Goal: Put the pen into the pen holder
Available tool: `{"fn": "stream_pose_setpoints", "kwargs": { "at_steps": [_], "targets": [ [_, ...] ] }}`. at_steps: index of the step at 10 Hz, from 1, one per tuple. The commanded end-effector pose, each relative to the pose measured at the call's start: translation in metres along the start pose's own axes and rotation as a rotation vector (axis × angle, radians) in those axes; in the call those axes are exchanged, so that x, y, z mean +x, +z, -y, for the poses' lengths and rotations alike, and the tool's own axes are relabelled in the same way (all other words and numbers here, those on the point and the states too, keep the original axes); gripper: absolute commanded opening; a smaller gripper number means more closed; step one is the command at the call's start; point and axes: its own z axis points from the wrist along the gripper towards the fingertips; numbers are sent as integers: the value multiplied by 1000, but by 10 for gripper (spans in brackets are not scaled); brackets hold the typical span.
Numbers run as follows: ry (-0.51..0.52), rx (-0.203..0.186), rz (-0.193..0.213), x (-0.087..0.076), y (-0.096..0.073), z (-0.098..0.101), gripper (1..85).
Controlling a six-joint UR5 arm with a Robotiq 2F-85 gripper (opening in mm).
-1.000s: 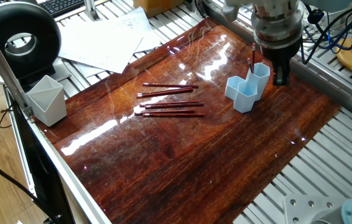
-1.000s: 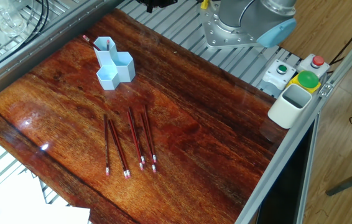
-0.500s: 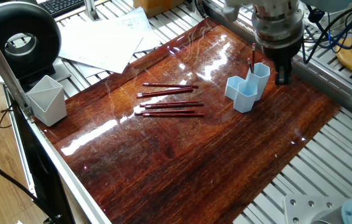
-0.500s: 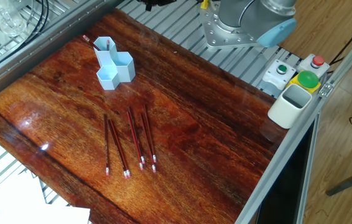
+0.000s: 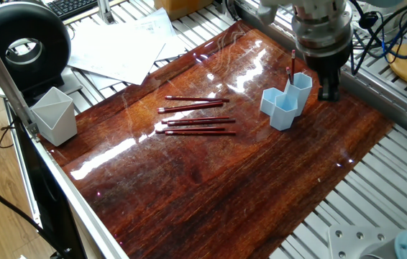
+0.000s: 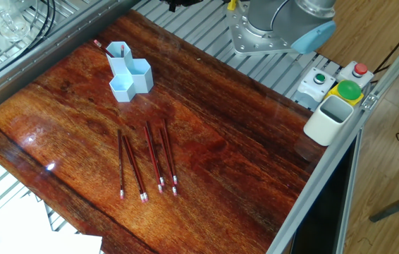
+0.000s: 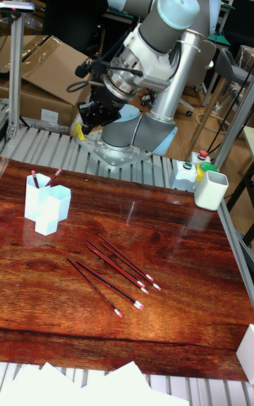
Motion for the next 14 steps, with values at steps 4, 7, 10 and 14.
{"fn": "stream_pose_setpoints", "kwargs": {
  "at_steps": [4,7,10,14],
  "targets": [
    [-64,-21,2,-143,-6,-25,150],
    [-44,-29,22,-190,-12,-57,150],
    [-34,26,-58,-169,-13,-43,123],
    [-20,16,-58,-169,-13,-46,177]
  ]
}}
